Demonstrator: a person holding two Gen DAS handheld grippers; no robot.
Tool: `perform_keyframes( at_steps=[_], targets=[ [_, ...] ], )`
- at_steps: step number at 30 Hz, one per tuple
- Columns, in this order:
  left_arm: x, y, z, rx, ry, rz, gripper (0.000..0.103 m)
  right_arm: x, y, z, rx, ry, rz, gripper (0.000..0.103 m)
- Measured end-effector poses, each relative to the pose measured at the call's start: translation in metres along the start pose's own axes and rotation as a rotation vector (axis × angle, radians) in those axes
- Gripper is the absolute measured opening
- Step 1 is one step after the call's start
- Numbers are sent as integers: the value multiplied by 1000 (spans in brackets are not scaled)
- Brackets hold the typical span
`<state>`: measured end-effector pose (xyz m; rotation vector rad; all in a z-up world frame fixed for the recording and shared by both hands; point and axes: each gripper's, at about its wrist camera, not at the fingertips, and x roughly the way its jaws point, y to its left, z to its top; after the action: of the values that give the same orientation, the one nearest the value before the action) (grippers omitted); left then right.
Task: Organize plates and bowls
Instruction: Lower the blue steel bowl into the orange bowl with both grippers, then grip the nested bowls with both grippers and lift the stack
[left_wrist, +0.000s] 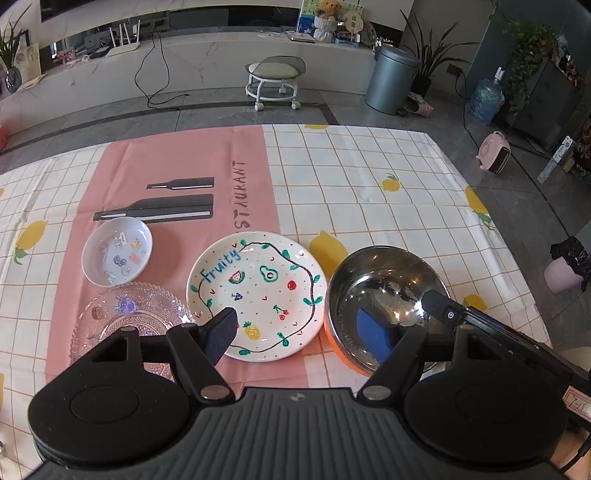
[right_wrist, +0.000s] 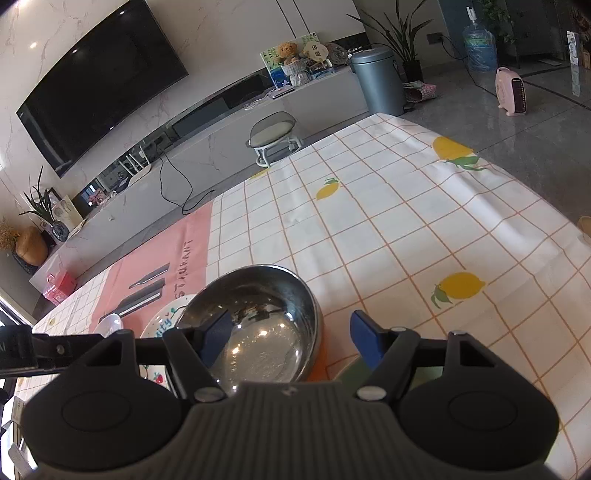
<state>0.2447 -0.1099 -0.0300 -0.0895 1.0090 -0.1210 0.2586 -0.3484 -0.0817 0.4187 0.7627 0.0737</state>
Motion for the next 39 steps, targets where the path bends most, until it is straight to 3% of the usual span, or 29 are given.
perform_keyframes(
  at_steps=[6,8,13,19,21,24,26,27,28,30,32,39],
  targets=[
    [18,-8,-6,26,13,-21,86,17,-1,7,-30,33,-35,61],
    [23,-9,-7,24,27,-37,82,23,-1,7,-48,46,-41,49],
    [36,-12,-10,18,51,-63,73,36,4,6,-102,100,-50,33],
    [51,-10,-15,-21,78,-56,61,39,7,4,-134,115,-47,23],
    [55,-10,-16,-38,93,-64,59,40,7,3,-139,126,-47,23],
    [59,-11,-20,-49,98,-61,51,42,11,2,-162,152,-34,35],
    [60,-11,-22,-56,96,-66,47,45,13,0,-180,167,-38,37],
    [61,-11,-23,-68,95,-72,41,45,13,-1,-181,170,-41,36],
    [61,-11,-23,-80,97,-80,30,45,13,-1,-177,169,-45,31],
    [62,-14,-22,-101,111,-79,20,43,9,0,-160,159,-52,18],
    [62,-18,-21,-92,112,-54,19,40,3,2,-127,153,-39,12],
    [58,-16,-20,-104,99,-35,16,36,3,-1,-106,144,-21,12]
  ],
)
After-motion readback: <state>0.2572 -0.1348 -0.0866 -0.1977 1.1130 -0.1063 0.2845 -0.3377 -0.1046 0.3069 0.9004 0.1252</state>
